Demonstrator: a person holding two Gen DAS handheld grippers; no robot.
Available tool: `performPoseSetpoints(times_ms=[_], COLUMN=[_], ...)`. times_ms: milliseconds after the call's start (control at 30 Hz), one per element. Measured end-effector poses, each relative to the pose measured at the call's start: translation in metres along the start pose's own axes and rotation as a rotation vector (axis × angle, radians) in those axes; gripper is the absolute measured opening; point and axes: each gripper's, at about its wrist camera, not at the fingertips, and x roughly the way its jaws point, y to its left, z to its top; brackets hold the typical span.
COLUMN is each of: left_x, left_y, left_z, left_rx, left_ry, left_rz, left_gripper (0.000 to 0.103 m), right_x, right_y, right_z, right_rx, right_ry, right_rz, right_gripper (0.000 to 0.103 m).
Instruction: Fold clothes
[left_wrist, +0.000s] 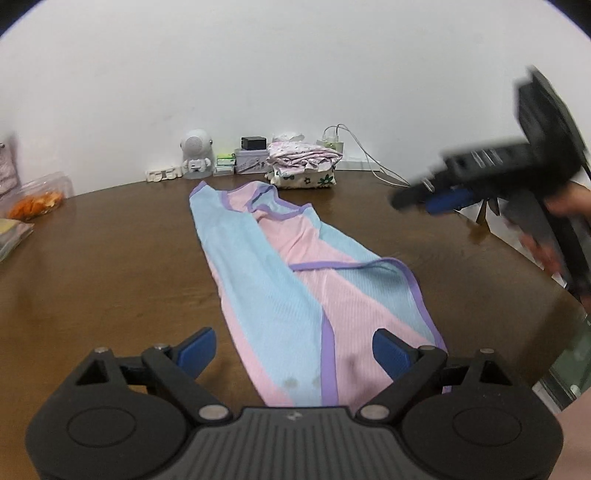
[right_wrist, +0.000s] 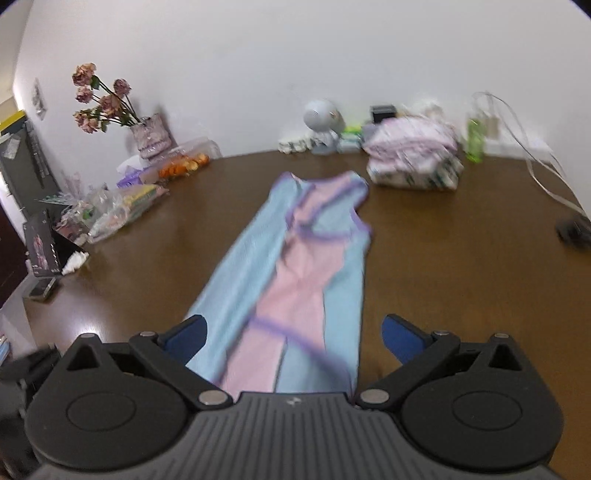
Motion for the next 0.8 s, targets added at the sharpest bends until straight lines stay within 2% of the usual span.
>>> performPoseSetpoints(times_ms=[100, 200, 267, 367, 800], left_x=[-0.006, -0.008, -0.009, -0.011, -0.017], left_y=[-0.002, -0.005, -0.007, -0.007, 0.01], left_z=[-0.007, -0.012, -0.015, -0.019, -0.024], left_rx=[0.003, 0.013, 0.02, 0.017, -0.051], left_ry=[-0.004, -0.007, -0.008, -0.014, -0.027], left_rz=[-0.008, -0.018, -0.025, -0.032, -0.033], left_gripper=[0.091, 0.091, 0.091, 0.091, 0.093], right_x=[-0.015, -0.025, -0.026, -0.031, -0.023], right_y=[-0.002, -0.008, -0.011, -0.01, 0.0], right_z=[-0.039, -0.067, -0.077, -0.083, -0.093], right_rx=[0.08, 0.192, 0.218, 0.224, 0.238], right_ry=[-0.045, -0.083, -0.078, -0.074, -0.049], right_rz=[-0.018, -0.011, -0.038, -0.07, -0.037], right_gripper=[0.103, 0.103, 0.103, 0.103, 0.103])
